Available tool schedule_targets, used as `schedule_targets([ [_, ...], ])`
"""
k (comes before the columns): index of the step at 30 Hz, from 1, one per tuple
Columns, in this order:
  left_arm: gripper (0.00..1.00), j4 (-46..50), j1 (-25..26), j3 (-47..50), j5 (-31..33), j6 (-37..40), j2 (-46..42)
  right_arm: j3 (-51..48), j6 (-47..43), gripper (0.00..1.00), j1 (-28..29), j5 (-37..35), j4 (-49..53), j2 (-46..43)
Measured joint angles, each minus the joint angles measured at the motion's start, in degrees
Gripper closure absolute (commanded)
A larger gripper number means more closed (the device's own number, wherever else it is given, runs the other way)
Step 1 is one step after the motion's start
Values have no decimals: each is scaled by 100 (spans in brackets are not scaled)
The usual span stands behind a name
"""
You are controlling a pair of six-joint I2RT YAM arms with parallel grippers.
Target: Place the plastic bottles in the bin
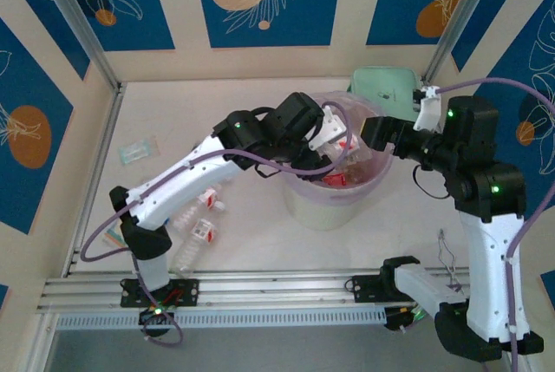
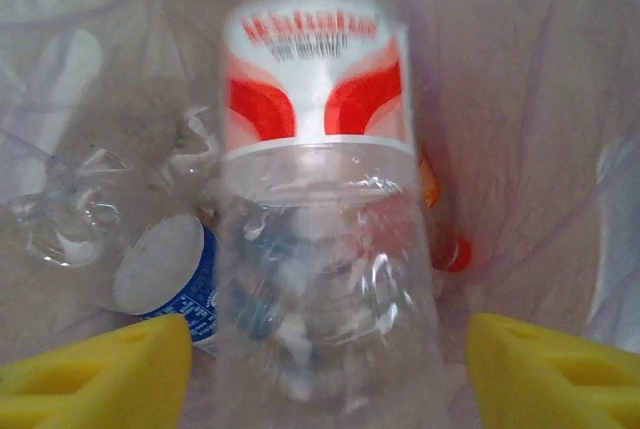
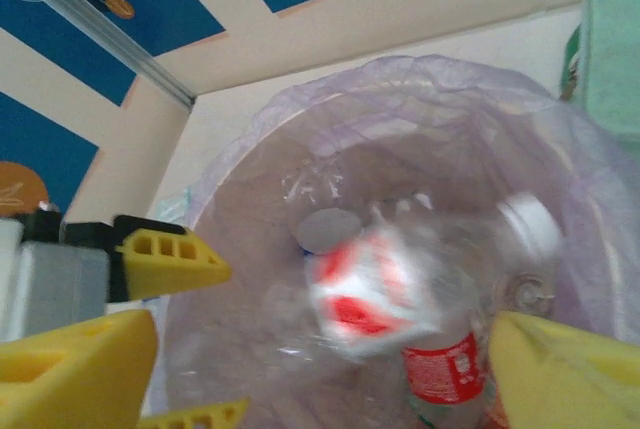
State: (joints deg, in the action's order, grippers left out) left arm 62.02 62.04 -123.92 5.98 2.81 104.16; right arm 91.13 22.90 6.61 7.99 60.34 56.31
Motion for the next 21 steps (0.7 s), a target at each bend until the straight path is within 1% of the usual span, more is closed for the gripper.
schedule_targets([
  [5, 15, -24, 13, 9, -149, -74, 61, -240, 146, 35, 48, 149, -262, 308],
  [10, 11, -372, 13, 367, -240, -149, -219, -466, 216, 45, 280, 129, -422, 675],
  [15, 9, -614, 11, 1040, 35, -293, -999, -813, 243, 52, 765, 20, -588, 925],
  [18, 8, -699, -39, 1668, 341, -457, -1735, -1078, 245, 53, 935, -26, -643, 1064],
  [21, 7, -651, -162, 2404, 647, -787, -2483, -1200, 238, 52, 933, -50, -662, 1139],
])
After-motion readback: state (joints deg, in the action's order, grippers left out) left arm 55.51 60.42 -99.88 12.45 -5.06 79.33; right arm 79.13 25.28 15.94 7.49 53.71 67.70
